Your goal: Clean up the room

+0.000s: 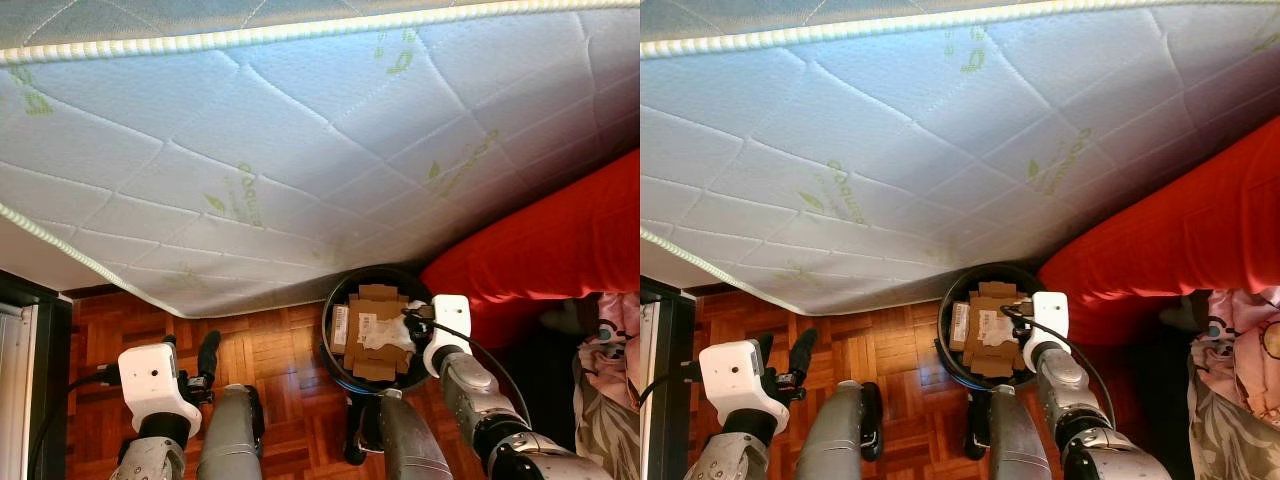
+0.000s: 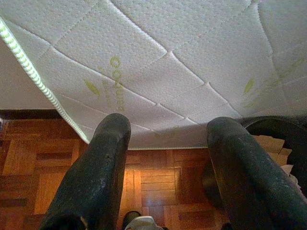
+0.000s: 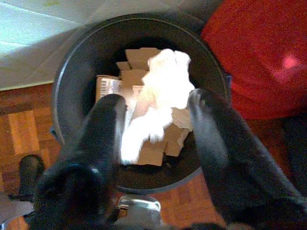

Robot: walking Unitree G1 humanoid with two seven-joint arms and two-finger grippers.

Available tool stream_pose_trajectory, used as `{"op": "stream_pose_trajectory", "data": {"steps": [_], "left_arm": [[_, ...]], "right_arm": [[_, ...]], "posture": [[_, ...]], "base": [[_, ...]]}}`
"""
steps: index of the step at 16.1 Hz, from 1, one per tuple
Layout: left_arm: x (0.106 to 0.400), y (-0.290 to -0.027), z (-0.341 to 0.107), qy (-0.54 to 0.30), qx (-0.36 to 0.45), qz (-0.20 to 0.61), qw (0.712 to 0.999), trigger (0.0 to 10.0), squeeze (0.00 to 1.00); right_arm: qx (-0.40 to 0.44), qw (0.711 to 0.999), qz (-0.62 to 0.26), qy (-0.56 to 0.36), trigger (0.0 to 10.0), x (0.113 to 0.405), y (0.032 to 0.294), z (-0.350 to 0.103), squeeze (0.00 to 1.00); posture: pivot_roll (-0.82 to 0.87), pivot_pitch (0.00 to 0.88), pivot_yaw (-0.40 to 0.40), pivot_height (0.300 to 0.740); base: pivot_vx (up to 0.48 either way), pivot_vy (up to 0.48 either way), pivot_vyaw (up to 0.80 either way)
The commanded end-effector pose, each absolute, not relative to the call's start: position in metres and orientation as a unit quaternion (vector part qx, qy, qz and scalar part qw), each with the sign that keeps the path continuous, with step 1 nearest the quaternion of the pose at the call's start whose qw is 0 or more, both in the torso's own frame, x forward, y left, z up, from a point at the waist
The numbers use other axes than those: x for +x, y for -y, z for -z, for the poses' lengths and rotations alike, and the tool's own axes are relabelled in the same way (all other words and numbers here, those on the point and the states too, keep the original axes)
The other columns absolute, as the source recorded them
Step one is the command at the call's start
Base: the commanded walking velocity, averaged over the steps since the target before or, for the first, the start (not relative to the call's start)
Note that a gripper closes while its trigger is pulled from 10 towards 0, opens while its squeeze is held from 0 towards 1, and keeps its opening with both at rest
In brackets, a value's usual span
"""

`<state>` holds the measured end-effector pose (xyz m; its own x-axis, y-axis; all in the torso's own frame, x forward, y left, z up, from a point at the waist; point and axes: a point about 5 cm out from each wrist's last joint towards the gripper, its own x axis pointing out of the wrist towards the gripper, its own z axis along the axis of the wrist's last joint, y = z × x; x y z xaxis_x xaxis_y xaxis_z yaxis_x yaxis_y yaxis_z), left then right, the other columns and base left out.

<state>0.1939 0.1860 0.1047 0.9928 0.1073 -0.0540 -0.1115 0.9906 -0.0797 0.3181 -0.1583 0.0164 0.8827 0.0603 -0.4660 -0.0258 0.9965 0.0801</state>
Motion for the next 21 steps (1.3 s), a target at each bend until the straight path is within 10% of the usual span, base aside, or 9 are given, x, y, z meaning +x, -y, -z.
{"op": "stream_pose_trajectory", "data": {"steps": [1, 3, 4, 10, 21], "left_arm": [[0.189, -0.185, -0.099, -0.046, -0.048, -0.058, 0.996, 10.0, 0.00], [0.189, -0.186, -0.099, -0.047, -0.047, -0.058, 0.996, 10.0, 0.00], [0.189, -0.186, -0.099, -0.048, -0.047, -0.058, 0.996, 10.0, 0.00], [0.192, -0.188, -0.089, -0.058, -0.046, -0.055, 0.996, 10.0, 0.00], [0.197, -0.221, 0.020, -0.229, -0.018, -0.067, 0.971, 10.0, 0.00]], "right_arm": [[0.033, 0.960, -0.024, -0.276, 10.0, 0.305, 0.159, -0.002, 0.68], [0.034, 0.960, -0.027, -0.277, 10.0, 0.305, 0.158, -0.001, 0.56], [0.028, 0.960, -0.027, -0.278, 10.0, 0.305, 0.158, -0.001, 0.00], [0.061, 0.967, -0.014, -0.247, 10.0, 0.310, 0.165, -0.008, 0.00], [0.103, 0.950, 0.076, -0.286, 10.0, 0.238, 0.204, 0.043, 0.00]], "posture": [[0.18, 0.492, -0.088, 0.663], [0.18, 0.495, -0.086, 0.663], [0.18, 0.495, -0.085, 0.663], [0.16, 0.465, -0.084, 0.663], [0.07, 0.139, -0.020, 0.740]], "base": [[0.000, 0.000, 0.00], [0.000, 0.000, 0.00], [0.000, 0.000, 0.00], [0.000, 0.000, 0.00], [0.000, 0.000, 0.00]]}}
